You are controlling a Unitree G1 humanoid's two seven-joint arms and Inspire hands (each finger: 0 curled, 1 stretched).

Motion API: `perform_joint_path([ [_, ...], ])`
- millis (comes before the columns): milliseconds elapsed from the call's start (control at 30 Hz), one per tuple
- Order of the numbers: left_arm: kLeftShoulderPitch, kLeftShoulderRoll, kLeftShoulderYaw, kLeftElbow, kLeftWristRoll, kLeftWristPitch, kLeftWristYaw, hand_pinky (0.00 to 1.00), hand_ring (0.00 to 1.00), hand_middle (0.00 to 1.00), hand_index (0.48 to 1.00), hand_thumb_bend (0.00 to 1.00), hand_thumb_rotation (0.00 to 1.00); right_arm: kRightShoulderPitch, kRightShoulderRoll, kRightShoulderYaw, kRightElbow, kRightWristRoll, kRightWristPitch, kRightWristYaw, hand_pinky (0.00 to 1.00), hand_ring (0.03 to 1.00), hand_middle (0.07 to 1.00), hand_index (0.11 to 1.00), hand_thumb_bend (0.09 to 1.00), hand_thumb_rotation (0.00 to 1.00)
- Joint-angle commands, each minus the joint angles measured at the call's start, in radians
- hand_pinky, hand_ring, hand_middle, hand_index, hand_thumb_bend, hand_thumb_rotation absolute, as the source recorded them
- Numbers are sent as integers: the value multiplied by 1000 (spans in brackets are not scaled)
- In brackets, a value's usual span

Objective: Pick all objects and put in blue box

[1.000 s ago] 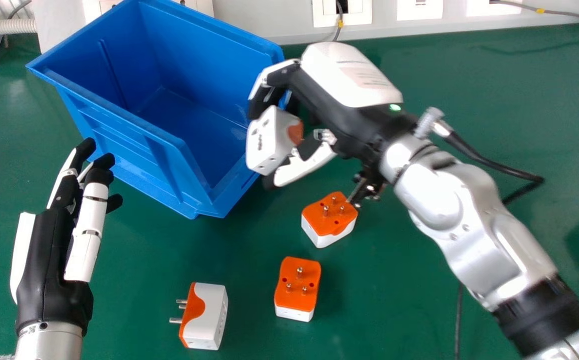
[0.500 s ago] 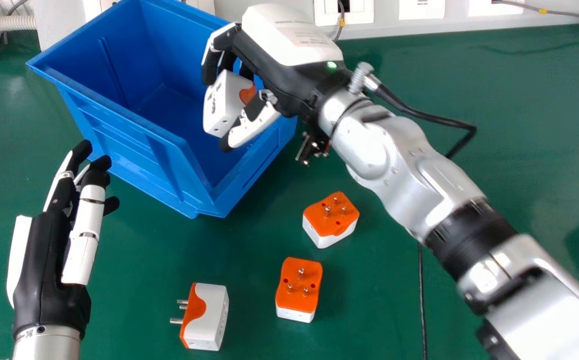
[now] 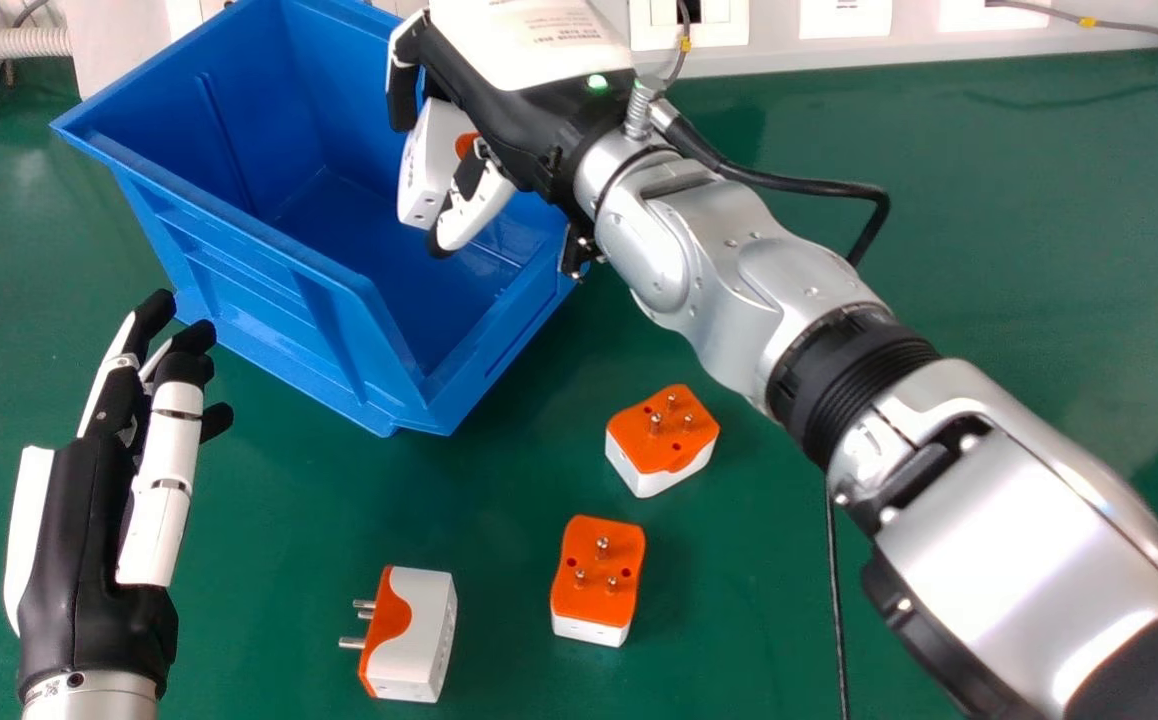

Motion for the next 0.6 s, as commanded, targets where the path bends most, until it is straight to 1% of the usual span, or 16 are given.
perform_joint_path([
  [0,15,-4,0,-31,2,-22,4,828,899,892,925,261,849,-75,15,2,5,4,6,-23,332,440,552,525,489,0],
  [67,28,-11,-3,-41,3,-28,4,828,899,893,925,261,849,-82,21,-3,14,11,11,-20,333,440,549,528,490,0],
  [133,48,-21,-8,-56,4,-35,4,828,899,893,926,261,850,-86,29,-10,22,20,15,-15,334,439,546,531,490,0],
  [233,76,-29,-11,-78,-3,-40,1,828,899,893,927,262,850,-87,37,-17,28,26,12,-20,334,438,544,533,490,0],
  [333,103,-39,-14,-102,-7,-37,0,830,900,894,930,271,851,-89,48,-15,33,25,21,-19,337,438,535,532,492,0],
  [433,135,-52,-20,-138,-15,-29,0,832,902,895,932,278,852,-87,54,-9,34,22,19,-24,339,437,529,536,492,0],
  [500,151,-59,-22,-151,-19,-27,-3,834,903,896,933,286,854,-85,56,-7,35,21,15,-25,343,434,525,537,492,0],
  [567,163,-64,-26,-165,-21,-24,-3,836,905,898,935,293,855,-82,59,-4,39,19,10,-22,345,431,521,539,492,0],
])
